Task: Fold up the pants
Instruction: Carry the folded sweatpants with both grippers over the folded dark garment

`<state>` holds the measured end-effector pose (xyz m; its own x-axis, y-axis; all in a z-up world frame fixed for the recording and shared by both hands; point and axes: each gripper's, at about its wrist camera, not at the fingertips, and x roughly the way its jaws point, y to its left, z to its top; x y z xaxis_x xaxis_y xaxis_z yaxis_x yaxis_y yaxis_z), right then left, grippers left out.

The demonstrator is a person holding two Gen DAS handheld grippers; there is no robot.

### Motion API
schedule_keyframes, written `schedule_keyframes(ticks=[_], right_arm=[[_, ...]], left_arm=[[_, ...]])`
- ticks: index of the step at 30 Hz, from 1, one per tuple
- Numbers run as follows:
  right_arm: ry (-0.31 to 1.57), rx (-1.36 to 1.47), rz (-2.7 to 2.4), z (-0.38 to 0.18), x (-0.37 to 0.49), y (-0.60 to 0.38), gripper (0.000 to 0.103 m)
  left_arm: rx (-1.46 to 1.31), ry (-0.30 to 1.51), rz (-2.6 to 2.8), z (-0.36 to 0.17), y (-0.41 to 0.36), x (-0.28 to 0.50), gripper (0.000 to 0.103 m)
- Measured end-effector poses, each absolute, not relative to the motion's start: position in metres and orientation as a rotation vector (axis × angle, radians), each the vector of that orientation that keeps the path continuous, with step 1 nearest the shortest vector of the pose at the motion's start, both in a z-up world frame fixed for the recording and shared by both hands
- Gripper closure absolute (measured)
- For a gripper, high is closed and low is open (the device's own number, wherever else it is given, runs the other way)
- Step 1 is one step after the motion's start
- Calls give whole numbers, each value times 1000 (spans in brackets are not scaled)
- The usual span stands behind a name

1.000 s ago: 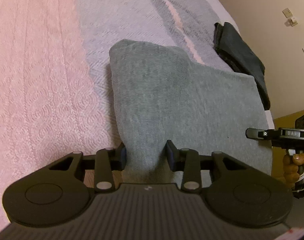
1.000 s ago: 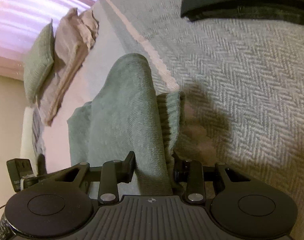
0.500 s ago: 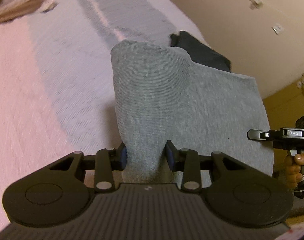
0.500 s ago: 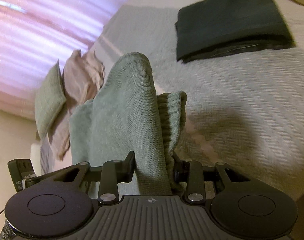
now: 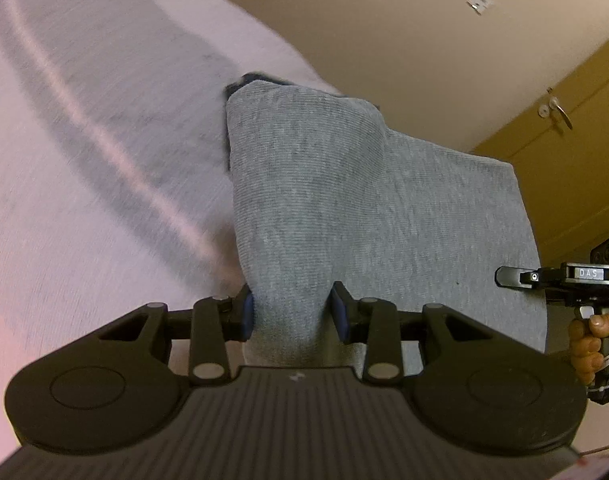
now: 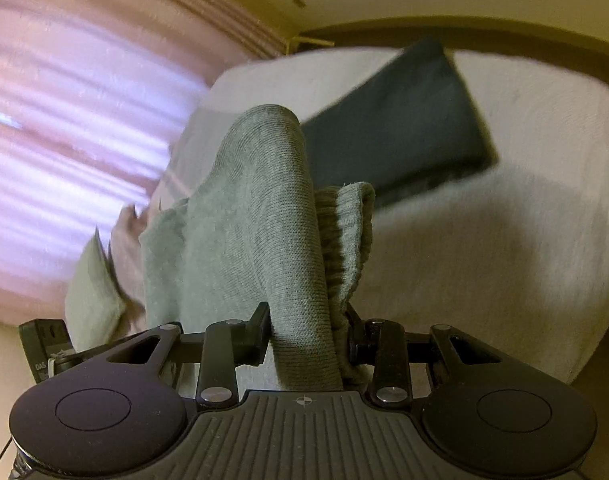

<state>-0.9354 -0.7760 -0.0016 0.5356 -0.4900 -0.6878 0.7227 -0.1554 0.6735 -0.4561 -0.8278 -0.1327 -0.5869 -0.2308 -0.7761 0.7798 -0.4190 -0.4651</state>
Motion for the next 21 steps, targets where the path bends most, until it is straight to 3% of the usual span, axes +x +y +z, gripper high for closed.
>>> schedule_keyframes(ticks=[10, 21], right_arm=[[177, 1436, -1023, -27, -1018, -958, 71], [216, 1587, -995, -103, -1055, -1106, 71]], left_arm=[[891, 1098, -2052, -116, -968, -578, 71], [961, 1186, -1888, -175, -1116, -663, 71]])
